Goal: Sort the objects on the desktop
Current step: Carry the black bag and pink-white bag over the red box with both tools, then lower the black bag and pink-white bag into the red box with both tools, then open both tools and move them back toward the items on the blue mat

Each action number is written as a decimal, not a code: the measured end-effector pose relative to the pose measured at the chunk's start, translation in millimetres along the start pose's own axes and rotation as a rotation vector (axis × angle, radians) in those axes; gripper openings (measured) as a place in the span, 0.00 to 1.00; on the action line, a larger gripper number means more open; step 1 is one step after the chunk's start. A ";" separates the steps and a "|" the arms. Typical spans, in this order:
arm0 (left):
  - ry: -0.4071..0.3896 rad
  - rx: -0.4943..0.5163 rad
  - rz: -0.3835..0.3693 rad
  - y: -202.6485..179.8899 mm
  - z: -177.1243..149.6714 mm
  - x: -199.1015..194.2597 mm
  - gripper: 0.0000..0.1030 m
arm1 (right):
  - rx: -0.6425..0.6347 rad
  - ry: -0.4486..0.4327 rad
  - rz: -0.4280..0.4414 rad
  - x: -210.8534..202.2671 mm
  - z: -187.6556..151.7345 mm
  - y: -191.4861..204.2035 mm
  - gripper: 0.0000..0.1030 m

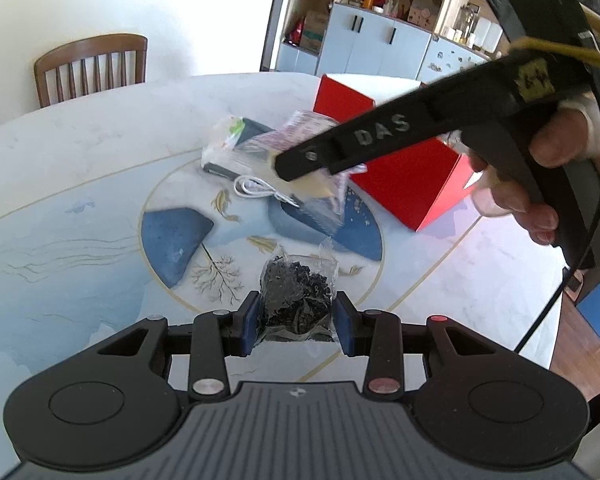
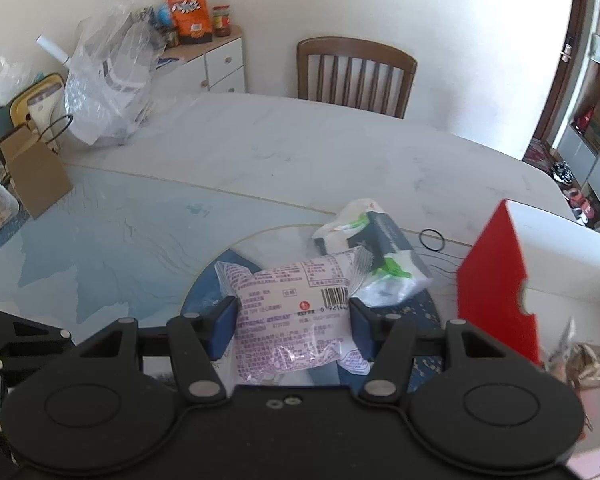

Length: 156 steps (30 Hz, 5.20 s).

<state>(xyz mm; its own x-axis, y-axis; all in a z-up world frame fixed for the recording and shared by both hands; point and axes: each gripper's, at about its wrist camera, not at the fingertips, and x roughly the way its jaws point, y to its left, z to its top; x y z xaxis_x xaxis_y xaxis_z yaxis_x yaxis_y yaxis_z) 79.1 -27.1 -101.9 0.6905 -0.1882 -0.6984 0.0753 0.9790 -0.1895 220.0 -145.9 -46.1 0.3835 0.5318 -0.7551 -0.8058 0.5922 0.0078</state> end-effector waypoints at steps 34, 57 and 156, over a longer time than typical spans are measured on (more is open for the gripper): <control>-0.158 0.021 -0.010 -94.7 102.7 -4.2 0.36 | 0.146 -0.116 -0.010 -135.2 -37.9 -130.3 0.57; -0.073 0.137 0.049 -156.6 199.8 114.0 0.36 | 0.197 -0.099 -0.096 -114.1 -47.1 -269.0 0.57; -0.076 0.042 0.039 -107.9 145.9 57.1 0.74 | 0.181 -0.046 -0.040 -82.7 -33.4 -198.7 0.85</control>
<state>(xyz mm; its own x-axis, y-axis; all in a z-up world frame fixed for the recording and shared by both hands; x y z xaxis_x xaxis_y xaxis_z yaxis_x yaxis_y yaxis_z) 215.4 -132.1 -20.7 0.7456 -0.1452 -0.6504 0.0761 0.9882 -0.1332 333.3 -327.7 -7.1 0.4375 0.5304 -0.7262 -0.6969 0.7103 0.0990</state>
